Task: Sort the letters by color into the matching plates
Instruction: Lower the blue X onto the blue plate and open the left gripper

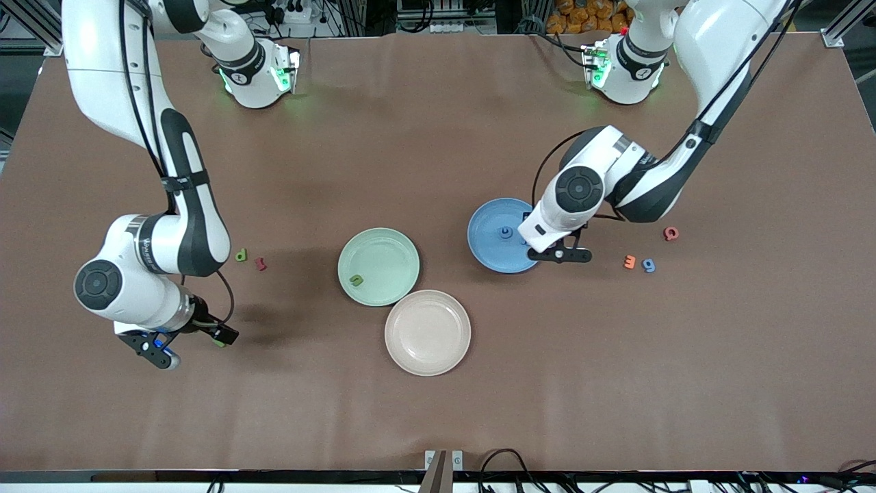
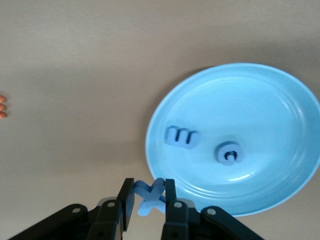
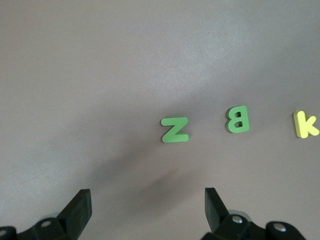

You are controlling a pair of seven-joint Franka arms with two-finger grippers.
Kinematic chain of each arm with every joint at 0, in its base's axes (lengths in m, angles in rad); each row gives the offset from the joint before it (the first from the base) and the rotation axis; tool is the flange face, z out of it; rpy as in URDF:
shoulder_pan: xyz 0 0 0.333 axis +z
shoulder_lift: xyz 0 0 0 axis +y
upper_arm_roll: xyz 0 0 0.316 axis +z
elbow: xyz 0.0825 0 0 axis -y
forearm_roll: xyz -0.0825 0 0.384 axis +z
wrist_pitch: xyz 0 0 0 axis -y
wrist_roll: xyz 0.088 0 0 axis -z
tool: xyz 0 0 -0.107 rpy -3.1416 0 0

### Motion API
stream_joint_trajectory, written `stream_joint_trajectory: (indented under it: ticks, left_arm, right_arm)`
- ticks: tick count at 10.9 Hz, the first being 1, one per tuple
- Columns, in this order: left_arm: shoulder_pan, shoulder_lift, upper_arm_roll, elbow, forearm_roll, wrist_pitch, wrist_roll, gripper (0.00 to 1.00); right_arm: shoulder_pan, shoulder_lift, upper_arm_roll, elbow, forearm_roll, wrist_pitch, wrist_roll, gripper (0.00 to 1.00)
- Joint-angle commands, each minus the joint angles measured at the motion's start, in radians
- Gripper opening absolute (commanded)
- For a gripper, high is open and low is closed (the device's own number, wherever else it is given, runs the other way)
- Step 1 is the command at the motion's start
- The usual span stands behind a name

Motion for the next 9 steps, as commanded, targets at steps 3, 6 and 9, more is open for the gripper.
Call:
stream_joint_trajectory:
  ticks: [3,6,9]
  left_arm:
    - [-0.039,0.070,0.001,0.058,-0.008,0.046,-0.056,0.00]
    - [-0.045,0.087,0.004,0.092,0.005,0.046,-0.064,1.00]
    - [-0.039,0.086,0.009,0.095,0.017,0.046,-0.061,1.00]
  right_arm:
    - [-0.009,0.019,-0.003,-0.028,0.015,0.054,0.031,1.00]
    - [-0.034,0.050,-0.002,-0.028,0.012,0.103,0.019,1.00]
    - [-0.060,0.078,0.001,-0.021,0.007,0.121,-0.007,1.00]
